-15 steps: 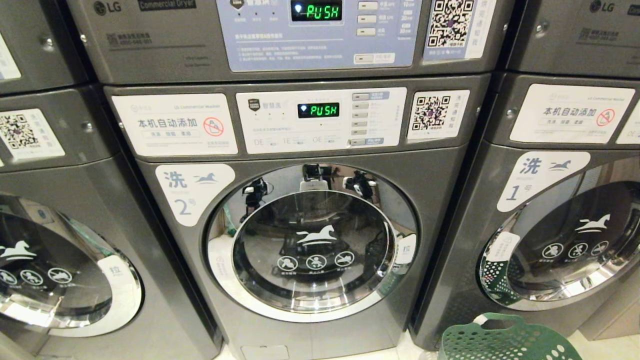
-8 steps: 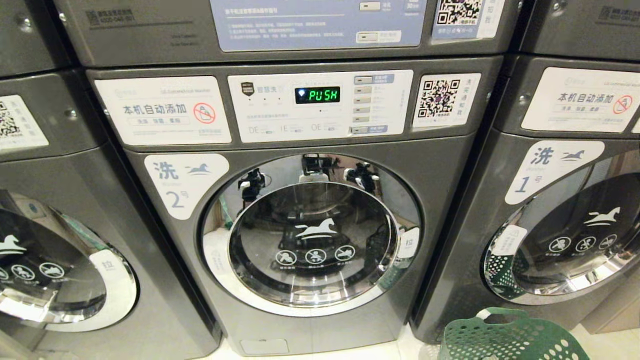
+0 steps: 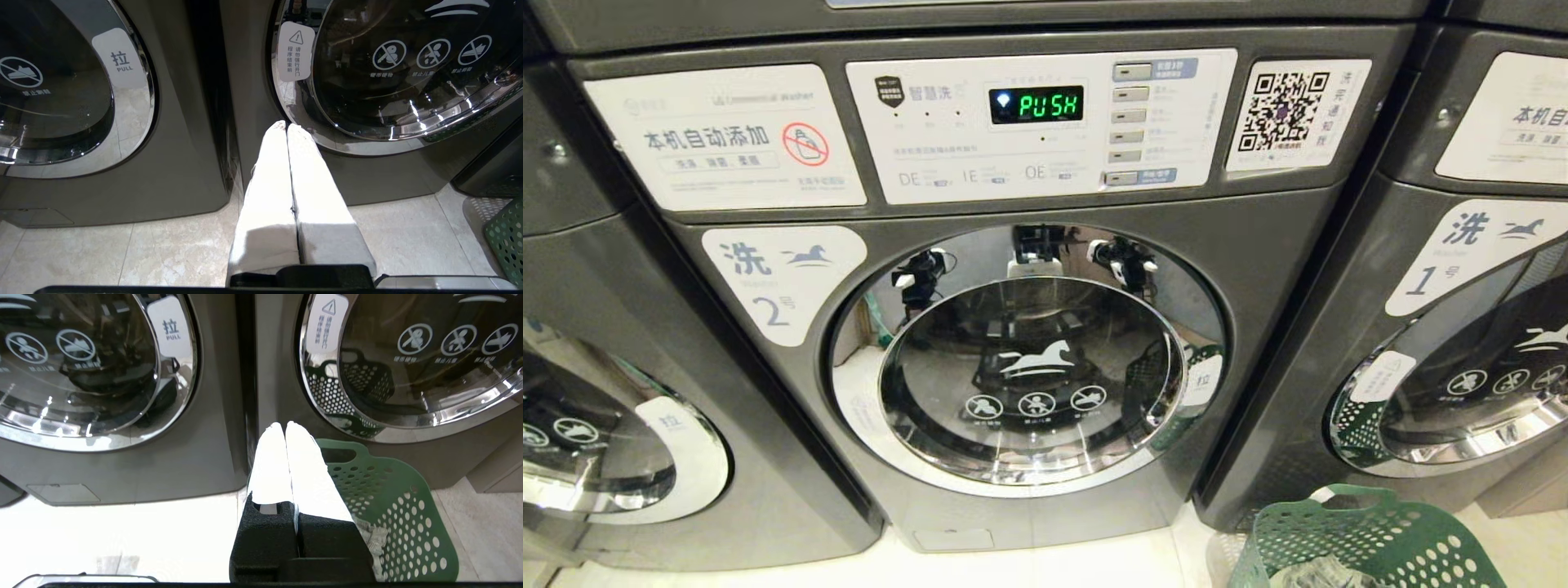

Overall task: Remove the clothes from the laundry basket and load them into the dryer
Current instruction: Take the clothes out of the basket

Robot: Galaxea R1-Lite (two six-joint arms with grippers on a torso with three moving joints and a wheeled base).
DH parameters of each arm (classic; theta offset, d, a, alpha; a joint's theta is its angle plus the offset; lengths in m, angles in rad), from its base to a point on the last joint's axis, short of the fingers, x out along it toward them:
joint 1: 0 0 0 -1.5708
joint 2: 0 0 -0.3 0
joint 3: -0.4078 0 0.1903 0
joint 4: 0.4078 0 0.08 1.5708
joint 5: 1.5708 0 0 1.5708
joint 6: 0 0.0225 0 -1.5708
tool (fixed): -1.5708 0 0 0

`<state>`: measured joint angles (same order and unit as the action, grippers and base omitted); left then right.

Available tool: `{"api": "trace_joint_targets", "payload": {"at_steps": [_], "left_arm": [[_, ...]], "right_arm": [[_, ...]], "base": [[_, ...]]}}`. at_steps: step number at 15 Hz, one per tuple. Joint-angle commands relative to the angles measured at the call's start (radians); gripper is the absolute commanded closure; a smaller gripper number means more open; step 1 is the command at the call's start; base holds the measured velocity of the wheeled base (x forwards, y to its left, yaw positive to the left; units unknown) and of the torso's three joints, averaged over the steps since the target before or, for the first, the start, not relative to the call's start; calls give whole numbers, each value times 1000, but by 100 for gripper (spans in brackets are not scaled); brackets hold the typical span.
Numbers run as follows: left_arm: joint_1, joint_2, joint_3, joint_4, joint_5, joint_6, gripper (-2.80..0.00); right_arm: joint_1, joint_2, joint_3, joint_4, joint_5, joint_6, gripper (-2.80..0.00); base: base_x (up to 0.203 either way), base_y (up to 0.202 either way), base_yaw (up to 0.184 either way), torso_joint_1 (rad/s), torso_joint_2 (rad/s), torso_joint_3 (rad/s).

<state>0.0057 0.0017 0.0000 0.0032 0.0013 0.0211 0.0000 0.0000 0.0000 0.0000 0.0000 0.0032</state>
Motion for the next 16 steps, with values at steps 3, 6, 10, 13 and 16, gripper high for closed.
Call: {"api": "trace_joint_targets", "payload": {"at_steps": [3, 6, 10, 13, 16], "left_arm": [[0, 0, 1, 0, 0, 0, 0], [0, 0, 2, 0, 0, 0, 0], [0, 0, 1, 0, 0, 0, 0], [0, 0, 2, 0, 0, 0, 0], [0, 0, 2, 0, 0, 0, 0]], "right_arm": [[0, 0, 0, 0, 0, 0, 0], [0, 0, 0, 0, 0, 0, 0], [0, 0, 0, 0, 0, 0, 0], [0, 0, 0, 0, 2, -2, 0], [0, 0, 0, 0, 2, -11, 0]], "base": [[0, 0, 0, 2, 2, -199], [0, 0, 0, 3, 1, -197], [0, 0, 0, 3, 2, -197], [0, 0, 0, 6, 2, -194], [0, 0, 0, 5, 4, -199]]}}
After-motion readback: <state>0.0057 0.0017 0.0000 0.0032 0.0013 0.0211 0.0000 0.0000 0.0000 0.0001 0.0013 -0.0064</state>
